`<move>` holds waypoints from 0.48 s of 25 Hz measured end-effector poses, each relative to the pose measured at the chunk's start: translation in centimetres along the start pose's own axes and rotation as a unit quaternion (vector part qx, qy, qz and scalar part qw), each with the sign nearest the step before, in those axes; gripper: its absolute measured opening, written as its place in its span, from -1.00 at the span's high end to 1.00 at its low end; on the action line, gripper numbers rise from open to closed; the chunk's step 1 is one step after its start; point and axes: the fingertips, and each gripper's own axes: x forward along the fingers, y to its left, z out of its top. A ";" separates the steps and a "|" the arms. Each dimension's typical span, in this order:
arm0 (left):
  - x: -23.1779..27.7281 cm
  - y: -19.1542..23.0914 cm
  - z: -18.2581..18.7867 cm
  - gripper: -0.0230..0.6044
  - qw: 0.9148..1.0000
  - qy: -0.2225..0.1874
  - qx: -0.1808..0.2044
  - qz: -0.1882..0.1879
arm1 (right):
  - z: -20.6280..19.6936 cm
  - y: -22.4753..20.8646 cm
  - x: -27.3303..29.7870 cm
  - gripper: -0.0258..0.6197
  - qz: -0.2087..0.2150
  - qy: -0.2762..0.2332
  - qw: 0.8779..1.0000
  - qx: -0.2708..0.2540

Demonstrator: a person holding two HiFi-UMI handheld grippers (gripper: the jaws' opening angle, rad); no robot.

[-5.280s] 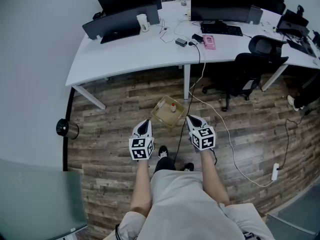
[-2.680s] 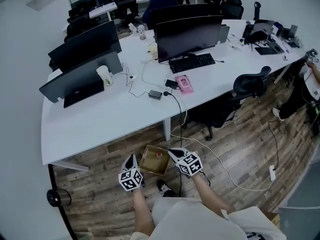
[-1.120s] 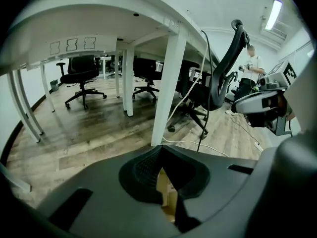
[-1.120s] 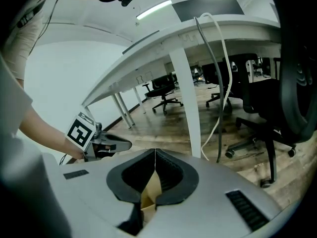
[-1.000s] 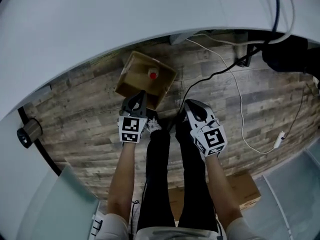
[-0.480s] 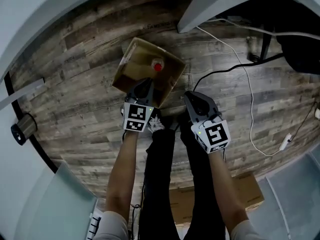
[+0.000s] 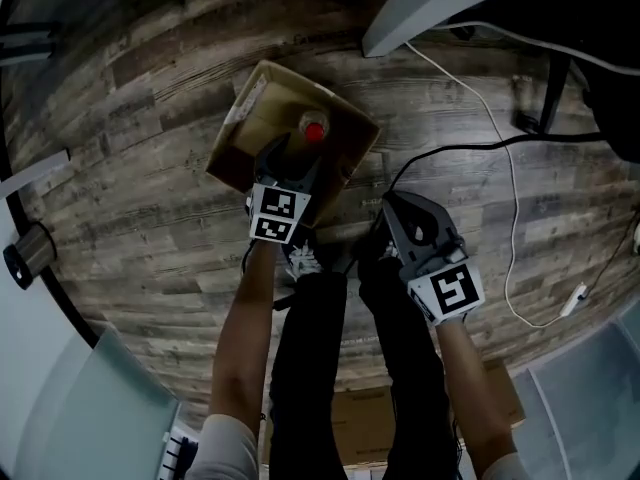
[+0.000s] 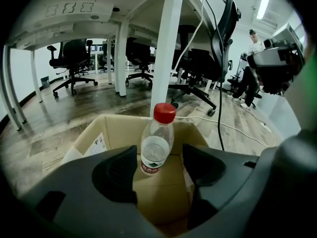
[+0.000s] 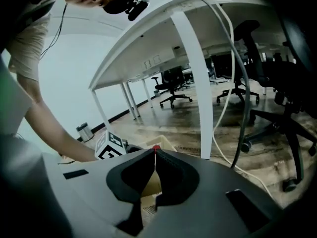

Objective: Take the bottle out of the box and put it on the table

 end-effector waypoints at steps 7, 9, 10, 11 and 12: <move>6.1 0.7 -3.3 -0.29 1.000 -0.013 0.004 0.002 | -1.4 -0.3 2.0 0.80 0.049 -0.015 0.997 -0.064; 7.9 0.8 -4.6 -0.30 1.000 -0.016 0.008 0.001 | -2.0 -1.0 2.4 0.80 0.047 -0.020 0.996 -0.067; 8.6 0.9 -5.0 -0.30 1.000 -0.018 0.012 0.000 | -2.4 -1.3 2.7 0.80 0.046 -0.020 0.996 -0.070; 9.4 0.9 -5.4 -0.31 1.000 -0.020 0.015 -0.001 | -2.9 -1.6 2.9 0.80 0.045 -0.016 0.996 -0.074; 10.1 0.9 -5.6 -0.31 1.000 -0.022 0.018 0.000 | -3.5 -1.9 3.2 0.80 0.044 -0.012 0.996 -0.077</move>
